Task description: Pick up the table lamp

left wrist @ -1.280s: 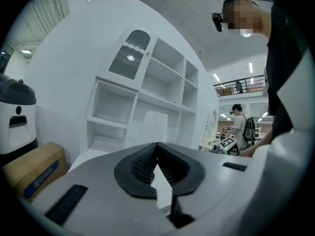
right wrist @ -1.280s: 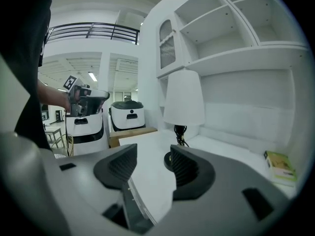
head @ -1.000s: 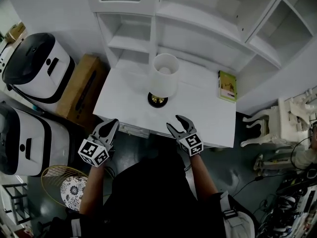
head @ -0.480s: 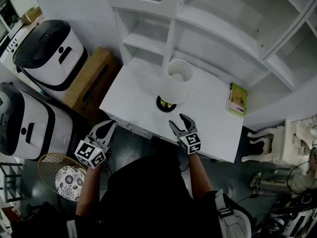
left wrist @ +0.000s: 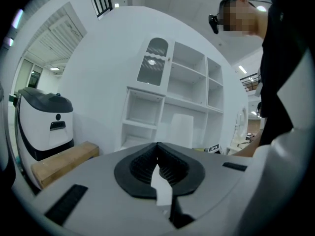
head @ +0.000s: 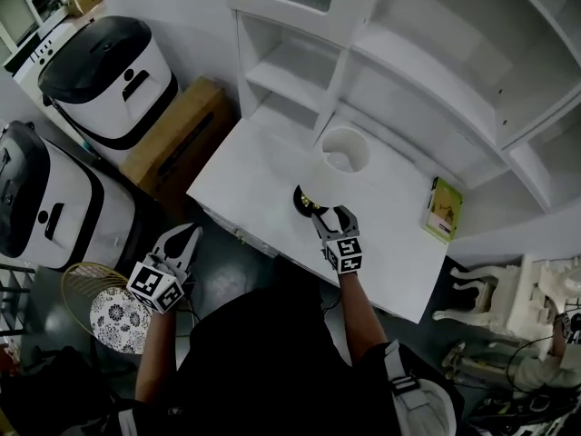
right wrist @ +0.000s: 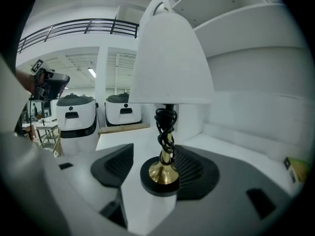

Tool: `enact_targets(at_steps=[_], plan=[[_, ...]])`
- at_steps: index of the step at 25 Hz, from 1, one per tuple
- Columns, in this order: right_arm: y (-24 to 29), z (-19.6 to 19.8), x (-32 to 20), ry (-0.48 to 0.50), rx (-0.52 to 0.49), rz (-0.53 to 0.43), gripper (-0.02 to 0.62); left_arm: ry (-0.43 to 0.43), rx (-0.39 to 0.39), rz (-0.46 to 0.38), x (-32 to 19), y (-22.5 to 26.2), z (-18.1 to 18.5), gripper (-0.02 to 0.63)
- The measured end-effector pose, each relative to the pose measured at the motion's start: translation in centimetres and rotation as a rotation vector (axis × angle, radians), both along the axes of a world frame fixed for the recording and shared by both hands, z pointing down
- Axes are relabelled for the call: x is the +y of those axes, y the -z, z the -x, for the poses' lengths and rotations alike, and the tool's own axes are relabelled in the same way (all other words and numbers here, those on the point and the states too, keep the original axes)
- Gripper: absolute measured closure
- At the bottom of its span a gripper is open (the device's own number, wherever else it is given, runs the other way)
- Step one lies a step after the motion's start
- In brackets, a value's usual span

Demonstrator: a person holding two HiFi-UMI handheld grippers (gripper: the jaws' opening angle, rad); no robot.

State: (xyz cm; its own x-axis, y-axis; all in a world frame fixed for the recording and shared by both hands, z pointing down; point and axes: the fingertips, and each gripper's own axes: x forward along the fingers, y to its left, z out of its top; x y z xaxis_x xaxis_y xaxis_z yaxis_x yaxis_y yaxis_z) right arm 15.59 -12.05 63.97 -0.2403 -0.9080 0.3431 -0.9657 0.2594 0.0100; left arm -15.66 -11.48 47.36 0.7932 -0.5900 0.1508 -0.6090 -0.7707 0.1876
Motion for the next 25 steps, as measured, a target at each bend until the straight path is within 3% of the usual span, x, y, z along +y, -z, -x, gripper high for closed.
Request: enact_targets(at_steps=[12, 22, 25], plan=[[-1.0, -0.7, -4.6, 0.045, 0.029, 0.0, 0.348, 0.1, -0.01, 0.034, -0.5, -0.7, 1.2, 0.595], [-1.1, 0.0, -7.2, 0.092, -0.029, -0.016, 0.351, 0.135, -0.016, 0.044, -0.7, -1.0, 1.1, 0.595], [-1.1, 0.1, -7.9, 0.102, -0.033, -0.022, 0.359, 0.14, -0.05, 0.045, -0.3, -1.6, 1.3, 0.595]])
